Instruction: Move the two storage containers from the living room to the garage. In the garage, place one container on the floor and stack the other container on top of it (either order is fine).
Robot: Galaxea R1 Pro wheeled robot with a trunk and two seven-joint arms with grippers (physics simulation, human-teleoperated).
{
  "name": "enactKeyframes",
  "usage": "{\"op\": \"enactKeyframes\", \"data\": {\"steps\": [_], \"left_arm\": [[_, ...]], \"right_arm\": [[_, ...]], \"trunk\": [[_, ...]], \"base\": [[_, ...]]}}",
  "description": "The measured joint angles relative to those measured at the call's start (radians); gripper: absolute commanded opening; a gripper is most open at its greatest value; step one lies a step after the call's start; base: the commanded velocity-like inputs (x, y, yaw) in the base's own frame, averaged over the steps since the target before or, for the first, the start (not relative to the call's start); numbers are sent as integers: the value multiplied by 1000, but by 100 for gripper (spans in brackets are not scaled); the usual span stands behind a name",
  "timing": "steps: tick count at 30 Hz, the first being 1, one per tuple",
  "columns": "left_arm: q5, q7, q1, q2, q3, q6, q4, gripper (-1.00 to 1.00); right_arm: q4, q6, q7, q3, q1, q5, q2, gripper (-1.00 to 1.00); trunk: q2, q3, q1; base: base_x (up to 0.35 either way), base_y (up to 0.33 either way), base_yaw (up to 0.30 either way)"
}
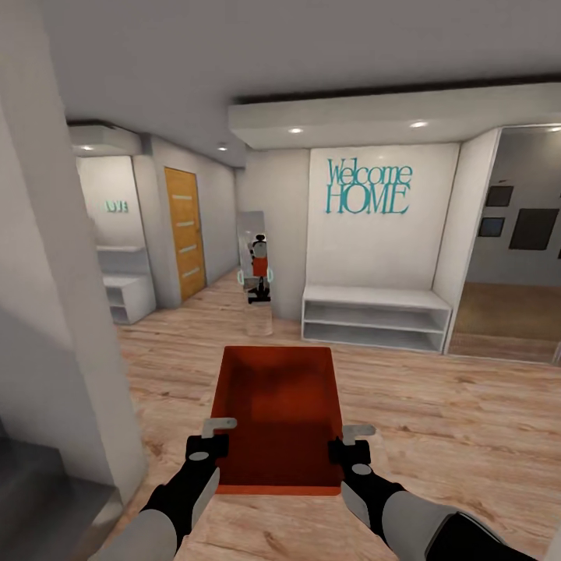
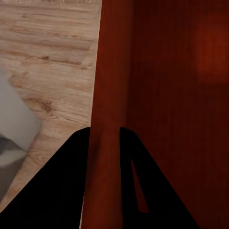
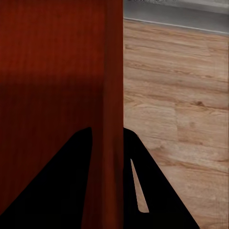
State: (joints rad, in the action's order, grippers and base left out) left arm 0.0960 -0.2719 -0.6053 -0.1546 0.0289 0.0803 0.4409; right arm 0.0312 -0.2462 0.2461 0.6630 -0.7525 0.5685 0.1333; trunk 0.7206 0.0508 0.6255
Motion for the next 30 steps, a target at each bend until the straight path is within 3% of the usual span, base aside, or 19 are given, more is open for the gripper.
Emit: {"op": "enactKeyframes", "data": {"steps": [30], "left_arm": [[0,0,0,0,1,0,-2,-100]], "right_arm": [[0,2,0,1,0,0,0,-100]], "trunk": [[0,0,0]], "base": [[321,0,0]]}}
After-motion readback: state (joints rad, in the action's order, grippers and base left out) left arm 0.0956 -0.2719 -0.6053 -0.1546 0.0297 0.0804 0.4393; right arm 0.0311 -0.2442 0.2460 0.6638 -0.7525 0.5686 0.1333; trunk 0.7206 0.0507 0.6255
